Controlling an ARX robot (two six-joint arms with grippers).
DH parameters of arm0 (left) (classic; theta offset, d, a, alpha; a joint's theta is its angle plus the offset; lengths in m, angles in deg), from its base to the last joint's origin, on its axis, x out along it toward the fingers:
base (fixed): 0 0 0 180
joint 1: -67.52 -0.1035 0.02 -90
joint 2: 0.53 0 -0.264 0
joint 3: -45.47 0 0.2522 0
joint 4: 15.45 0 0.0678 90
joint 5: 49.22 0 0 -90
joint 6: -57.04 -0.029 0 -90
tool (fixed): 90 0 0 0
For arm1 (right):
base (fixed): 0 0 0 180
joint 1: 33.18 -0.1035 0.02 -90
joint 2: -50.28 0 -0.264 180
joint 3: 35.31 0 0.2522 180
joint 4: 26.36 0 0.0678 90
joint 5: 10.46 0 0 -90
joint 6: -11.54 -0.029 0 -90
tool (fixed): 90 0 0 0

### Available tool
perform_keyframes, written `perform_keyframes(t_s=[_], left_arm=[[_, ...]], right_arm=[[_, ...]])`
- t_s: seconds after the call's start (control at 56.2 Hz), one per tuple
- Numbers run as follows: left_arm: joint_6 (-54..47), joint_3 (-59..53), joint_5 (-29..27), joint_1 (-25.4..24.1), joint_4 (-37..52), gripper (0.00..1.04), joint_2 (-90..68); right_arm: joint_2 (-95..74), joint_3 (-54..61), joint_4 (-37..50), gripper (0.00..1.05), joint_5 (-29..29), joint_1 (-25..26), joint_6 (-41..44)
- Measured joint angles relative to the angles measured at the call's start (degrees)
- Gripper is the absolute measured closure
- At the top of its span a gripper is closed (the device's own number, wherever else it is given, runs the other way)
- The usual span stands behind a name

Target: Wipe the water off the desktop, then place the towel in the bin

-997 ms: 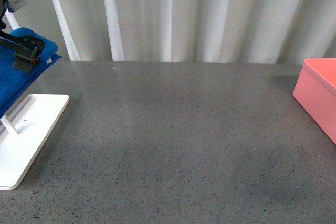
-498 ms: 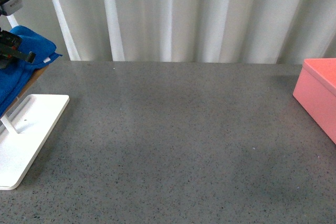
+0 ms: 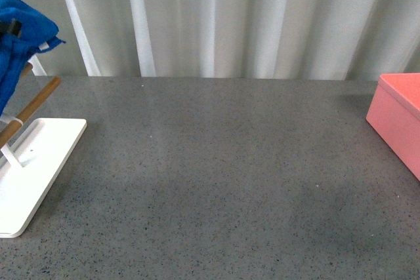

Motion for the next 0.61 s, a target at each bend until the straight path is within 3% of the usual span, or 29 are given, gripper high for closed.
perform_keyframes(t_s=[0.338, 0.605], left_arm=[[6.75, 4.5, 8.17, -0.15, -2.6, 1.0, 6.6], [20.28, 2.29, 20.57, 5.84, 2.75, 1.0, 16.44]], right_arm=[[0.0, 0.0, 0.0, 0.07, 0.0, 0.0, 0.0], [0.0, 0.0, 0.0, 0.07, 0.0, 0.0, -0.02]])
